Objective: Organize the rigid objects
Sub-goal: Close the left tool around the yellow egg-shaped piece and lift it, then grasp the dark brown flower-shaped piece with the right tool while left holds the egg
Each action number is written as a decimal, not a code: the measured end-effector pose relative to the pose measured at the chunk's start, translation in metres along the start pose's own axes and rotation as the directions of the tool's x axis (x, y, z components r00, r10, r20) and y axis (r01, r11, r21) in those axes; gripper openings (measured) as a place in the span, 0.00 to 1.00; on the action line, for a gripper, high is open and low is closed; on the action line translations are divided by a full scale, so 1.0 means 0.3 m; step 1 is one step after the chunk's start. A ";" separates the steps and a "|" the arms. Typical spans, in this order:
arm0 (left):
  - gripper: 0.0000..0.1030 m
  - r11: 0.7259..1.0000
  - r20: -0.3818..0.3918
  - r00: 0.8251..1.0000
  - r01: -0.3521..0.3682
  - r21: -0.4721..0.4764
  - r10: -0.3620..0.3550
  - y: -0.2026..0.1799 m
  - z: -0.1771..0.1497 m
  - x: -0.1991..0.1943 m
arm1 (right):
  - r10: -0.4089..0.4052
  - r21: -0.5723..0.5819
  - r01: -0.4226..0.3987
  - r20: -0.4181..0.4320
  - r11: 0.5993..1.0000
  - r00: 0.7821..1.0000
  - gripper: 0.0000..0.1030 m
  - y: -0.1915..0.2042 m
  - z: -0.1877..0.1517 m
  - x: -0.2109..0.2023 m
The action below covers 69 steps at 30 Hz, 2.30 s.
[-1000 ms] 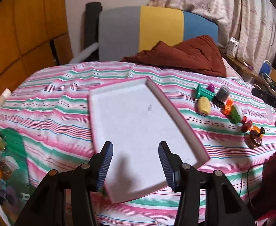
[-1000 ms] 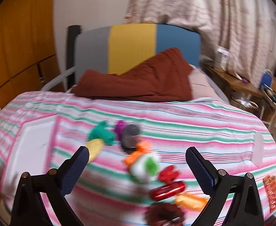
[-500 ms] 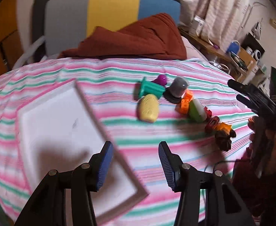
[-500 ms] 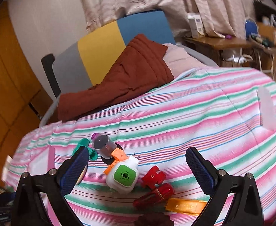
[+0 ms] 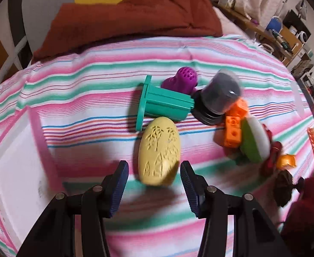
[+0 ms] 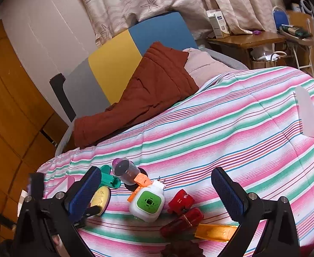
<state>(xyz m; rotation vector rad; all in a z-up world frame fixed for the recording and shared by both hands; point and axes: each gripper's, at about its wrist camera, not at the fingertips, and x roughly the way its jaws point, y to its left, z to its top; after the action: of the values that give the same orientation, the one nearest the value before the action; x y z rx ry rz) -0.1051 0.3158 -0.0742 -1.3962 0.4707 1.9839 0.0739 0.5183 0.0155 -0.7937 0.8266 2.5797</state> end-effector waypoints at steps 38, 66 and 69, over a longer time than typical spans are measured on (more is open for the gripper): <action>0.43 0.989 0.222 0.975 -0.047 0.137 0.016 -0.189 -0.395 -0.067 | -0.167 -0.082 0.149 -0.299 0.985 0.940 0.75 -0.020 -0.176 -0.007; 0.42 0.993 0.310 0.951 -0.039 0.109 0.003 -0.207 -0.452 -0.158 | -0.298 -0.229 0.252 -0.197 0.940 0.934 0.24 0.037 -0.315 0.012; 0.42 0.995 0.323 0.946 -0.026 0.094 -0.006 -0.193 -0.464 -0.199 | -0.296 -0.228 0.251 -0.194 0.941 0.935 0.24 0.035 -0.317 0.010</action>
<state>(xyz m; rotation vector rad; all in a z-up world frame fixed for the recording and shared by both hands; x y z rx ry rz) 0.0440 0.2522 -0.0653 -0.9850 0.4171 2.1169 0.1057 0.4525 -0.0464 -1.1898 0.4750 2.3726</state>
